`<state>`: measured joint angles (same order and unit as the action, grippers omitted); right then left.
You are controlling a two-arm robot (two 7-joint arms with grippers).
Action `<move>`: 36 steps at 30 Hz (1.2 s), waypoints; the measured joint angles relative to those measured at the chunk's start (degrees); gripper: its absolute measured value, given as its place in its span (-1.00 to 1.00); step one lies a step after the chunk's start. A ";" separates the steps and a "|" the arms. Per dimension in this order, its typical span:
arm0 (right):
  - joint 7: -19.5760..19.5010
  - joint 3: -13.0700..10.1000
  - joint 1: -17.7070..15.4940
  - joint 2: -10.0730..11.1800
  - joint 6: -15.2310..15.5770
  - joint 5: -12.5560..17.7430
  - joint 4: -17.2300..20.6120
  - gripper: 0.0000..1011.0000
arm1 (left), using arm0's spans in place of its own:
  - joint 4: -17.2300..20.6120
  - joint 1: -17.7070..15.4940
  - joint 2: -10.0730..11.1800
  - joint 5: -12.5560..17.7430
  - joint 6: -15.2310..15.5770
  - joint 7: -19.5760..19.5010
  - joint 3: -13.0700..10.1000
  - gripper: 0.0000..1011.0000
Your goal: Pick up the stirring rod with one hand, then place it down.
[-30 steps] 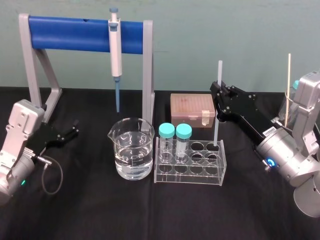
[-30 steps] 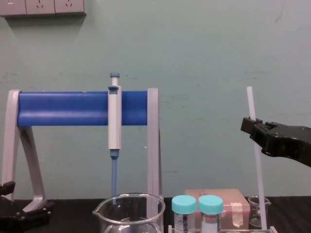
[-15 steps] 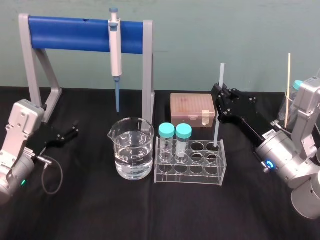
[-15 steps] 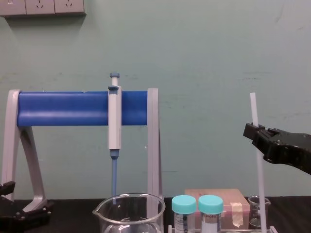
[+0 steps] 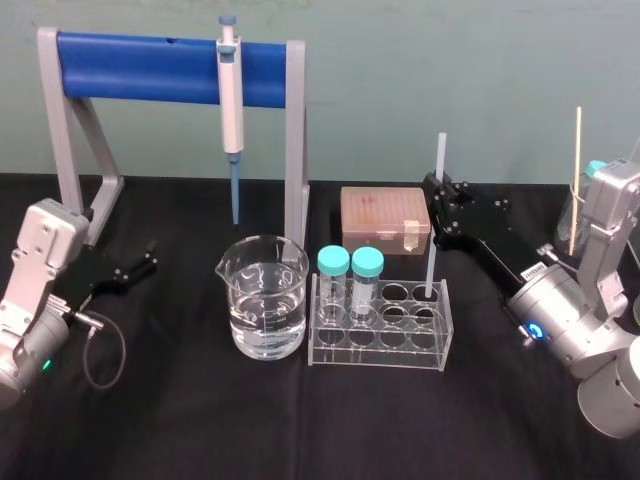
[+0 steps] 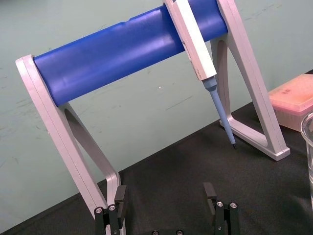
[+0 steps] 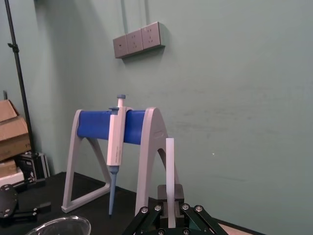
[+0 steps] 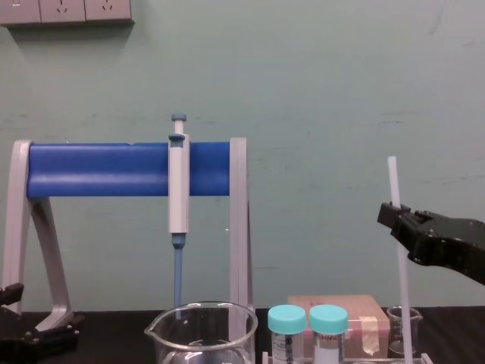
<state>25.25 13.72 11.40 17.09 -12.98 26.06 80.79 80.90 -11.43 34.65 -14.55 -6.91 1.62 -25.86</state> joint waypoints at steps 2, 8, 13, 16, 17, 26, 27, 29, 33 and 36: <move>0.04 0.14 0.18 -0.12 -0.19 -0.21 -0.58 -0.87 | 0.00 0.00 0.00 0.00 0.00 0.00 0.00 0.98; 0.12 0.35 0.56 -0.35 -0.37 -0.58 -1.85 -0.87 | 0.00 0.00 0.00 0.00 0.00 0.00 0.00 0.98; 0.33 0.43 0.80 -0.47 -0.38 -0.67 -2.49 -0.87 | 0.00 0.00 0.00 0.00 0.00 0.00 0.00 0.98; 0.41 0.50 0.88 -0.51 -0.39 -0.68 -2.67 -0.87 | 0.00 0.00 0.00 0.00 0.00 0.00 0.00 0.98; 0.44 0.51 0.90 -0.52 -0.38 -0.68 -2.72 -0.87 | 0.00 0.00 0.00 0.00 0.00 0.00 0.00 0.98; 0.75 0.94 1.24 -0.73 -0.39 -0.98 -3.94 -0.87 | 0.00 0.00 0.00 0.00 0.00 0.00 0.00 0.98; 0.77 0.98 1.26 -0.75 -0.43 -1.05 -4.06 -0.87 | 0.00 0.00 0.00 0.00 0.00 0.00 0.00 0.98; 0.79 1.04 1.27 -0.78 -0.57 -1.16 -4.29 -0.87 | 0.00 0.00 0.00 0.00 0.00 0.00 0.00 0.98; 0.81 1.14 1.30 -0.89 -0.93 -1.42 -4.91 -0.87 | 0.00 0.00 0.00 0.00 0.00 0.00 0.00 0.98; 0.86 1.14 1.31 -0.94 -1.04 -1.49 -5.15 -0.87 | 0.00 0.00 0.00 0.00 0.00 0.00 0.00 0.98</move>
<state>26.11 14.86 12.70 16.16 -14.02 24.56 75.64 80.90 -11.43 34.64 -14.55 -6.91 1.62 -25.86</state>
